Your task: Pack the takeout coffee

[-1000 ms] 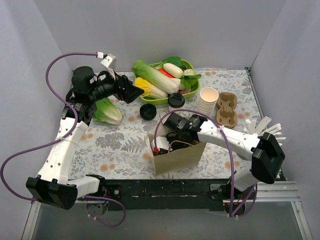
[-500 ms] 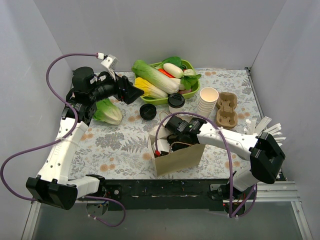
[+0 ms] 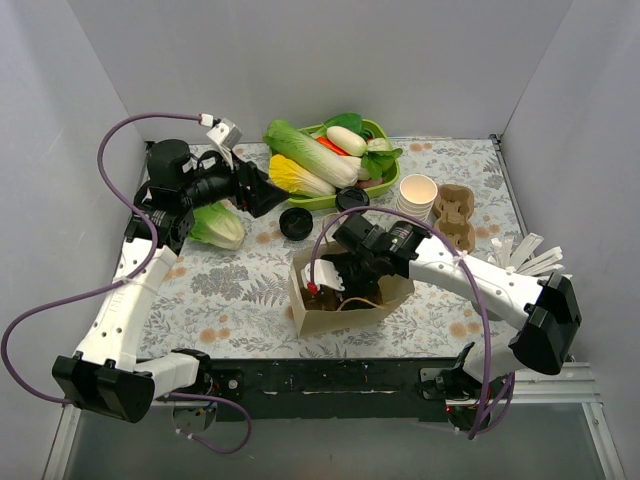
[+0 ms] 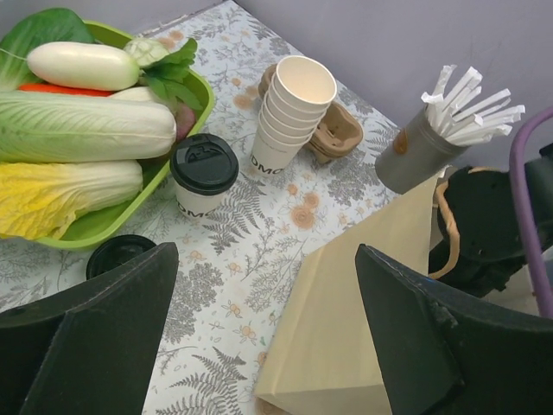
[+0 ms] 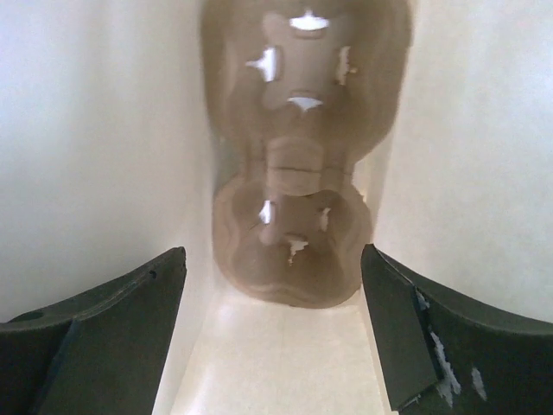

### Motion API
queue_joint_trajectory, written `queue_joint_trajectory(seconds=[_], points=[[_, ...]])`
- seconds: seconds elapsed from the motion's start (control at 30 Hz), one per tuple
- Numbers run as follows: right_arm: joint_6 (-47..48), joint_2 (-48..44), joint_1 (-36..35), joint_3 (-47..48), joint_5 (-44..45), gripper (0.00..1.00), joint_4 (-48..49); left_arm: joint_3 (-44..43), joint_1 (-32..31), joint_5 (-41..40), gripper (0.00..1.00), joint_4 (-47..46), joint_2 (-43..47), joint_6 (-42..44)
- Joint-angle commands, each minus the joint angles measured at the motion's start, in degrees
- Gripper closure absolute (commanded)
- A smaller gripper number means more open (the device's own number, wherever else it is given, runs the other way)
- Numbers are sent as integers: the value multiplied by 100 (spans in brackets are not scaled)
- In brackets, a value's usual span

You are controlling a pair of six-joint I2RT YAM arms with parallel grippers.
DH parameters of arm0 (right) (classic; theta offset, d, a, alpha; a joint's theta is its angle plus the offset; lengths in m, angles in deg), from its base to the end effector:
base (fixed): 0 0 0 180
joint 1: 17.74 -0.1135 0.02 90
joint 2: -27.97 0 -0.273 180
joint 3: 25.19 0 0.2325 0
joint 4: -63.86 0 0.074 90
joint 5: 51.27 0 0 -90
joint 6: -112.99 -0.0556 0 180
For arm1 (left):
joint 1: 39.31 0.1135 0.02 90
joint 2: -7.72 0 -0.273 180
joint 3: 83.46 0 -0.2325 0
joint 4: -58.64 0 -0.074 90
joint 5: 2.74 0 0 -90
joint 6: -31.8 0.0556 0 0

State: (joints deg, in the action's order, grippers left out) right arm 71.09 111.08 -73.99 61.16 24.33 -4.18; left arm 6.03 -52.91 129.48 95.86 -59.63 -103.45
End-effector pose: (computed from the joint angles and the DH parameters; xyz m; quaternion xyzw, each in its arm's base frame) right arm 0.1406 0.2354 0.2820 -0.7816 0.5722 0.1374 0.2072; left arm 0.2248 -0.0928 0.4289 0.0126 0.7680 -0.5293 0.3604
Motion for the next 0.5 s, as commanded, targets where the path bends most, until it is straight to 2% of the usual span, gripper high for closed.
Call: queue_joint_trajectory(seconds=[0.0, 0.07, 0.23, 0.47], points=[[-195, -242, 18, 418, -310, 9, -264, 207, 25, 855, 15, 181, 336, 455], [-222, -286, 26, 533, -292, 7, -308, 312, 25, 1121, 14, 261, 424, 727], [-362, -322, 17, 683, -222, 7, -247, 585, 16, 1745, 13, 279, 513, 711], [-310, 144, 17, 1253, -837, 13, -853, 506, -37, 2351, 13, 270, 276, 395]])
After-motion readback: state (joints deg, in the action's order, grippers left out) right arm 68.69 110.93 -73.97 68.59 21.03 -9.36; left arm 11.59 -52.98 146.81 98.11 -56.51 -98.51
